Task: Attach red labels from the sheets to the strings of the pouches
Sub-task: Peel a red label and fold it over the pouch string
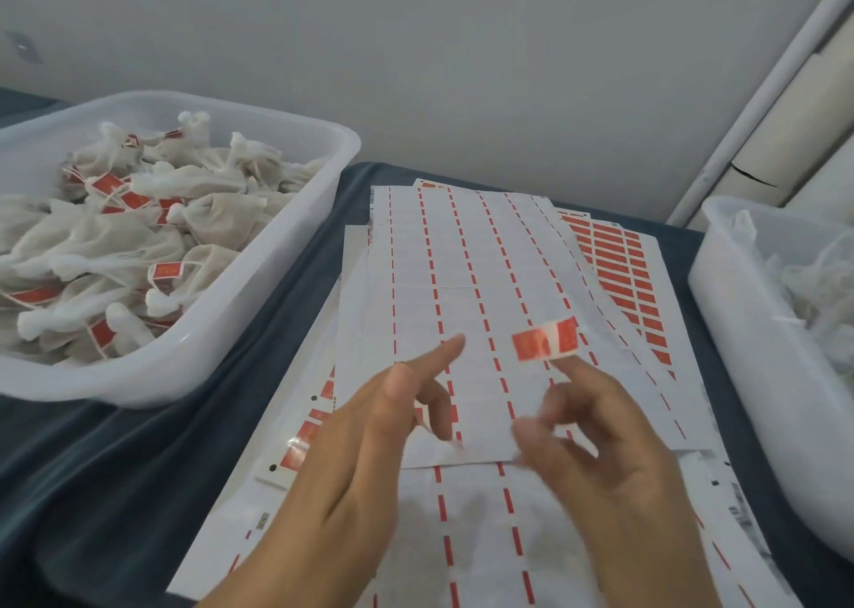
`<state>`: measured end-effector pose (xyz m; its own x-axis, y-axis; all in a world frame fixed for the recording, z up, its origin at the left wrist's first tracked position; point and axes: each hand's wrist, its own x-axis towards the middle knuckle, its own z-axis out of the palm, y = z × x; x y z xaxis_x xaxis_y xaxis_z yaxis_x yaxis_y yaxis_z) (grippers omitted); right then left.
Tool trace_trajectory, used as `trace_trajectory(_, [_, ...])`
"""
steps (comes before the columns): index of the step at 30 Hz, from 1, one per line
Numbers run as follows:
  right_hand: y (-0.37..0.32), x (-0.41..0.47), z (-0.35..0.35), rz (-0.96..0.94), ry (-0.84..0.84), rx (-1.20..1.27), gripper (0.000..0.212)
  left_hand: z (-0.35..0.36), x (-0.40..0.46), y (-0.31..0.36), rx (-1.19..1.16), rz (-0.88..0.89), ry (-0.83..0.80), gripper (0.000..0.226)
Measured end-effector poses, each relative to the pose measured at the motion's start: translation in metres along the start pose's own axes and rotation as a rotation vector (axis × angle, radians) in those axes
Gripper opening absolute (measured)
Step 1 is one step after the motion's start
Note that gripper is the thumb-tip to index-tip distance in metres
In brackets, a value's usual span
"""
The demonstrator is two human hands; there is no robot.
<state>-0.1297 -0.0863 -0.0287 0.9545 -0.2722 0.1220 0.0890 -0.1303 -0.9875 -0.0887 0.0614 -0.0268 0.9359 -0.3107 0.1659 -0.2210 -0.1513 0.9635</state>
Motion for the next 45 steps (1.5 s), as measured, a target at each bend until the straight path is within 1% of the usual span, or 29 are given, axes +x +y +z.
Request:
trace_trajectory(2, [0.003,-0.006,0.009,-0.169,-0.077,-0.182,0.067,0.003,0.001,0.004,-0.010,-0.053,0.013,0.041])
trace_trajectory(3, [0.006,-0.007,0.013,-0.213,-0.086,-0.288,0.078,0.004,-0.003,0.008,-0.034,-0.062,-0.039,0.032])
trace_trajectory(4, [0.009,-0.006,0.016,-0.250,-0.078,-0.390,0.083,0.005,-0.005,0.007,-0.056,-0.084,-0.071,0.040])
trace_trajectory(5, [0.010,-0.004,0.019,-0.271,-0.062,-0.458,0.084,0.004,-0.004,0.010,-0.061,-0.107,-0.030,0.087])
trace_trajectory(6, [0.011,-0.002,0.021,-0.243,-0.061,-0.464,0.082,0.002,-0.002,0.011,-0.074,-0.121,-0.039,0.109])
trace_trajectory(7, [0.010,0.001,0.023,-0.187,-0.075,-0.413,0.079,0.003,-0.001,0.008,-0.088,-0.133,-0.026,0.087])
trace_trajectory(8, [0.011,0.004,0.024,-0.134,-0.096,-0.345,0.074,0.007,0.006,0.010,-0.126,-0.186,-0.015,0.068])
trace_trajectory(9, [0.013,0.006,0.023,-0.114,-0.106,-0.297,0.067,0.007,0.009,0.012,-0.156,-0.203,-0.019,0.062])
trace_trajectory(11, [0.015,0.007,0.020,-0.125,-0.094,-0.259,0.057,0.006,0.010,0.012,-0.178,-0.208,-0.041,0.059])
trace_trajectory(15, [0.013,0.008,0.012,-0.163,-0.044,-0.201,0.052,0.007,0.020,0.007,-0.088,-0.228,0.000,0.046])
trace_trajectory(16, [0.011,0.009,0.009,-0.167,-0.033,-0.195,0.051,0.006,0.020,0.004,-0.042,-0.210,0.022,0.042])
trace_trajectory(17, [0.009,0.009,0.006,-0.172,-0.024,-0.197,0.052,0.004,0.018,0.001,0.016,-0.155,0.010,0.038])
trace_trajectory(19, [0.004,0.011,0.000,-0.199,-0.012,-0.224,0.051,0.001,0.011,0.002,0.118,-0.046,-0.062,0.025])
trace_trajectory(21, [0.000,0.013,-0.003,-0.220,-0.011,-0.254,0.048,-0.002,0.007,0.001,0.171,-0.037,-0.106,0.009])
trace_trajectory(22, [-0.002,0.013,-0.004,-0.214,-0.017,-0.262,0.047,-0.003,0.010,0.002,0.168,-0.036,-0.121,0.007])
trace_trajectory(25, [-0.007,0.015,-0.012,-0.182,-0.064,-0.207,0.043,-0.006,0.012,0.003,0.124,-0.066,-0.089,0.015])
trace_trajectory(26, [-0.009,0.017,-0.016,-0.170,-0.057,-0.165,0.041,-0.008,0.012,0.004,0.110,-0.086,-0.080,0.015])
trace_trajectory(28, [-0.016,0.017,-0.024,-0.126,-0.067,0.002,0.033,-0.010,0.012,0.007,0.090,-0.092,-0.080,0.014])
trace_trajectory(29, [-0.020,0.015,-0.027,-0.106,-0.118,0.074,0.030,-0.010,0.011,0.009,0.085,-0.093,-0.090,0.013])
trace_trajectory(30, [-0.024,0.013,-0.028,-0.100,-0.188,0.092,0.030,-0.010,0.010,0.011,0.065,-0.095,-0.097,0.013])
trace_trajectory(32, [-0.027,0.009,-0.024,-0.087,-0.282,0.046,0.023,-0.010,0.009,0.015,0.012,-0.113,-0.126,0.014])
trace_trajectory(34, [-0.026,0.008,-0.020,-0.023,-0.288,0.006,0.019,-0.010,0.009,0.017,0.030,-0.099,-0.142,0.015])
trace_trajectory(37, [-0.025,0.010,-0.018,0.017,-0.314,-0.030,0.022,-0.010,0.008,0.021,0.041,-0.099,-0.143,0.013])
trace_trajectory(39, [-0.027,0.011,-0.018,0.016,-0.309,-0.032,0.024,-0.009,0.007,0.023,0.036,-0.102,-0.147,0.013])
trace_trajectory(45, [-0.025,0.011,-0.019,-0.050,-0.273,-0.150,0.025,-0.007,0.006,0.023,-0.016,-0.158,-0.178,0.016])
